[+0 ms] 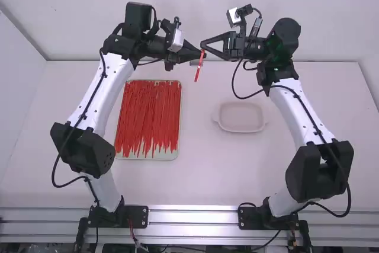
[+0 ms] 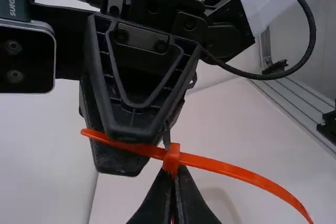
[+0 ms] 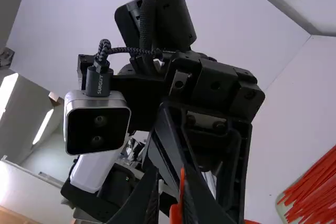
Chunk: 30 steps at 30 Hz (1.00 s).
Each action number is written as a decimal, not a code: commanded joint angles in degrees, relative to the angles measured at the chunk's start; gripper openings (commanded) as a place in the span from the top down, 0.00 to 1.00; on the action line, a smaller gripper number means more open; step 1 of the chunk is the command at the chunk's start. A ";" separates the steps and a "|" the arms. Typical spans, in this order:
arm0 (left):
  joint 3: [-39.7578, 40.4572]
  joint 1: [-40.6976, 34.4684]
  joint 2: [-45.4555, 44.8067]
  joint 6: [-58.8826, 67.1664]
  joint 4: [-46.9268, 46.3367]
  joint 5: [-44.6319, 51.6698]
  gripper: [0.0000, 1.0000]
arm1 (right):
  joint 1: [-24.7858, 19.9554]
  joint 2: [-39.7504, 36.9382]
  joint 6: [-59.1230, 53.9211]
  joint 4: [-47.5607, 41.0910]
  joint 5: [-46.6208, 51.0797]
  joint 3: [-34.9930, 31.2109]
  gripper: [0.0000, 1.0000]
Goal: Fasten the cable tie
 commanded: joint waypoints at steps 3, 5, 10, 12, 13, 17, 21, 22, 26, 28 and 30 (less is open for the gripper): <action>0.94 0.74 -0.83 -0.26 0.09 0.17 0.98 | -0.11 -0.13 0.17 0.33 -0.94 1.05 0.94; 0.94 0.74 -0.83 -0.28 0.07 0.20 0.98 | -0.39 -0.13 0.17 0.33 -1.05 1.05 1.00; 0.94 0.70 -0.83 -0.28 0.02 0.15 0.98 | -0.44 -0.13 -0.04 0.33 -1.44 1.05 1.00; 0.94 0.70 -0.83 -0.24 -0.15 0.15 0.98 | -0.44 -0.13 -0.07 0.55 -1.53 1.05 1.00; 0.94 0.70 -0.83 -0.26 -0.28 0.15 0.98 | -0.44 -0.13 -0.28 0.46 -1.51 1.05 1.00; 0.94 0.70 -0.83 -0.24 -2.21 -0.15 0.98 | -0.44 -0.13 -1.09 0.52 -1.49 1.05 1.00; 0.94 0.70 -0.83 -0.17 -5.68 -2.91 0.98 | -0.44 -0.13 -1.11 0.48 -1.42 1.05 1.00; 0.94 0.70 -0.83 -0.20 -6.60 -3.56 0.98 | -0.44 -0.13 -1.05 0.55 -1.46 1.05 1.00; 0.74 0.70 -0.83 2.45 -10.49 -5.18 0.98 | -0.44 -0.13 -1.09 0.50 -1.01 1.05 1.00; 0.24 0.70 -0.83 3.54 -11.34 -5.42 0.98 | -0.44 -0.13 -1.07 0.57 -0.94 1.05 1.00; -1.18 0.68 -0.83 3.78 -11.45 -5.40 0.98 | -0.44 -0.13 -0.57 1.14 -1.03 1.05 1.00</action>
